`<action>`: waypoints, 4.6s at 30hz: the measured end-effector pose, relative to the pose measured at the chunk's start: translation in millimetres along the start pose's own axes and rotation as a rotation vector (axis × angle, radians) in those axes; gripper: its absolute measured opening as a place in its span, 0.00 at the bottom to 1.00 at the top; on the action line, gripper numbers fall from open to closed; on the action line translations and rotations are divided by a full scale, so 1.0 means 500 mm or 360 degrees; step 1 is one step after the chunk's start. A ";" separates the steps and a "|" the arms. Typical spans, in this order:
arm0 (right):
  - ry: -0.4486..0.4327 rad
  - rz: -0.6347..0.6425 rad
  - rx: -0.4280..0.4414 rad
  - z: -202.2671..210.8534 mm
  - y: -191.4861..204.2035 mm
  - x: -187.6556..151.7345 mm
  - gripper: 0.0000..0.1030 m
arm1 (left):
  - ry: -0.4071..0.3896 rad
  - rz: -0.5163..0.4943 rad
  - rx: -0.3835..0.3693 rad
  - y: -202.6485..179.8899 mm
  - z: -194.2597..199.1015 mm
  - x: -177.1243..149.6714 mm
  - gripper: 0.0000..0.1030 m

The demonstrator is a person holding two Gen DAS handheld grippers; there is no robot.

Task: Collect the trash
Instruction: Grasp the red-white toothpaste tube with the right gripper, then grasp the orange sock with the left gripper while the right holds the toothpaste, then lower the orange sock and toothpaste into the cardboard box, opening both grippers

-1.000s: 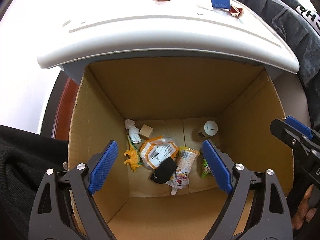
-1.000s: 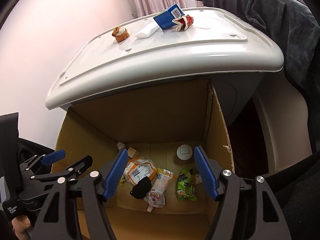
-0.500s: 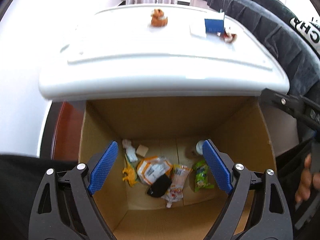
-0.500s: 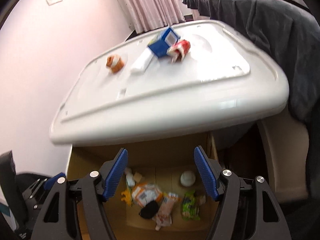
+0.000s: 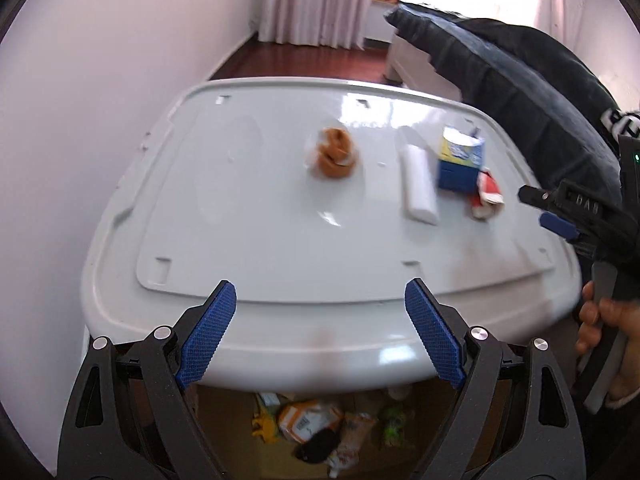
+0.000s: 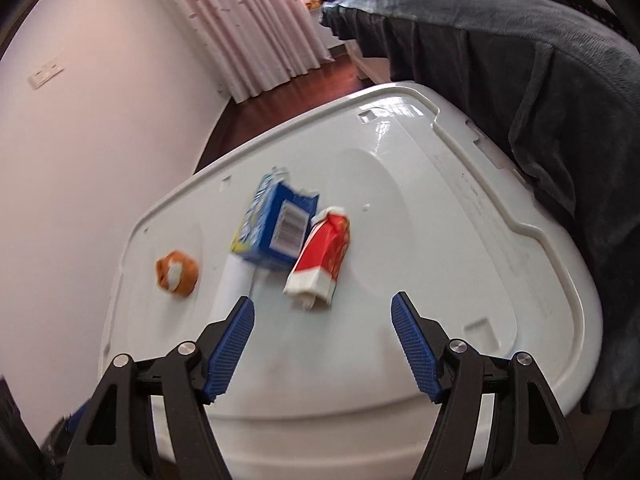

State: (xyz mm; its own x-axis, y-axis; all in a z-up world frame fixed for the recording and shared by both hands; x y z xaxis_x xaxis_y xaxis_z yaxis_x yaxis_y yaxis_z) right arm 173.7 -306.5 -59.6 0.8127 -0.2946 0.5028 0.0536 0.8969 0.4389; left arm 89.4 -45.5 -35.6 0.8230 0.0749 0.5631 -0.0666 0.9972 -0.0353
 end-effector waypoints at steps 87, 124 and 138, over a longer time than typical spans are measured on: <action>0.0136 0.0587 -0.0290 -0.041 -0.002 -0.104 0.27 | -0.0073 -0.0213 0.0104 -0.106 -0.304 0.207 0.26; -0.0035 0.0430 0.0042 0.154 0.041 -0.310 0.26 | -0.0248 -0.0260 0.0113 -0.057 0.123 -0.054 0.22; 0.0070 0.0454 0.0040 0.194 0.031 -0.468 0.26 | -0.0028 -0.0152 0.0013 -0.034 0.142 -0.290 0.22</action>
State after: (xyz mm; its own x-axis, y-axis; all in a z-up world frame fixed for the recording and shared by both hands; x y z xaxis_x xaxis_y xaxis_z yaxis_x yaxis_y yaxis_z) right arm -72.0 -255.6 -98.3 0.8174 -0.0166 0.5758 -0.1945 0.9329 0.3030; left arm -68.8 -73.8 -58.2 0.8157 -0.0207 0.5781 0.0070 0.9996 0.0260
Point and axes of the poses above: each gripper's, at about its wrist camera, not at the fingertips, and z roughly against the way its jaws point, y to its left, x to its top, the point moved 7 cm from there along -z, roughly the way its jaws point, and after that the axes turned 4 degrees about x, right-handed, at the moved point
